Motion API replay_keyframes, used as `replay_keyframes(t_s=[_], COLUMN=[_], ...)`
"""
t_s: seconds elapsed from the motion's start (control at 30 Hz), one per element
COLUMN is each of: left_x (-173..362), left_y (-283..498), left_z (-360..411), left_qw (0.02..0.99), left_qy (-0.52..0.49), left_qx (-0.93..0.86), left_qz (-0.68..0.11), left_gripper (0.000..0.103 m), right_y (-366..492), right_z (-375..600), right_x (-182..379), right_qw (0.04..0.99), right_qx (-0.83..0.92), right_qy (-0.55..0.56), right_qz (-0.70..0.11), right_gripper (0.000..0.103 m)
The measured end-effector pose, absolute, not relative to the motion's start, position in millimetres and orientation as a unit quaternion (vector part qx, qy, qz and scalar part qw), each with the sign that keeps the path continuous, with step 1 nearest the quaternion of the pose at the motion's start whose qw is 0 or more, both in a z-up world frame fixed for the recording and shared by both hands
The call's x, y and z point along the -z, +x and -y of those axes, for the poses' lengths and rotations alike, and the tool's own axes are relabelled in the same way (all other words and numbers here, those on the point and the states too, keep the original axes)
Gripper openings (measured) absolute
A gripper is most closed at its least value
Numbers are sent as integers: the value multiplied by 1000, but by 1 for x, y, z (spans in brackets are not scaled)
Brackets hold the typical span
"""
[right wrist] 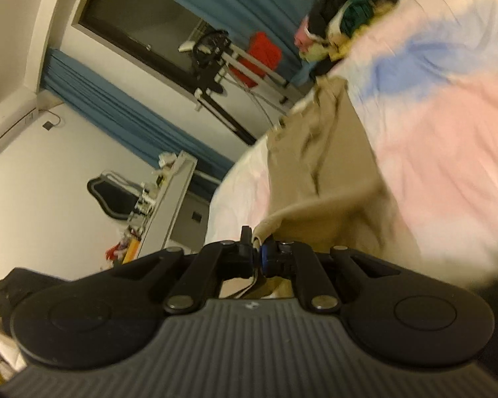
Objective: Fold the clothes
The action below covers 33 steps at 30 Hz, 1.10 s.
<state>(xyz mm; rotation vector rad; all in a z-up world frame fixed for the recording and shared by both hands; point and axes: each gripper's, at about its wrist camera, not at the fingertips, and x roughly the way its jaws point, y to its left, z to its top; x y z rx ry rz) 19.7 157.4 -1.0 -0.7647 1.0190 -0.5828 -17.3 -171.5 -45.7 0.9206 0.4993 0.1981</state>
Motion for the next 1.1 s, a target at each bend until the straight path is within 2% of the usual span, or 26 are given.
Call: replay_keyframes(t_s=[0.23,0.4,0.63,0.87,1.1], left_x=[-33,-9,46,99,108], left_y=[125,196,253,290,297], left_z=[-108,-73,-41,-25,-20], left_qw=[838,873,900,903,903], left_qy=[-286,-258,-196,-122,-106], left_qx=[222,186,157,135,135], left_qz=[-407,-369,-355,-390,-394], left_gripper=[6,6,6,6,8], right_y=[103,169,234,289,301], right_z=[180,184,181,165,167], right_x=[38,64,130,182,201], right_qw=[891,916,946,952,944], right_qx=[-41,-7,18,35,35], right_qy=[413,368,264,177,177], right_qz=[-184,-161,-189,-247,-275], right_gripper=[8,8,8,8,8])
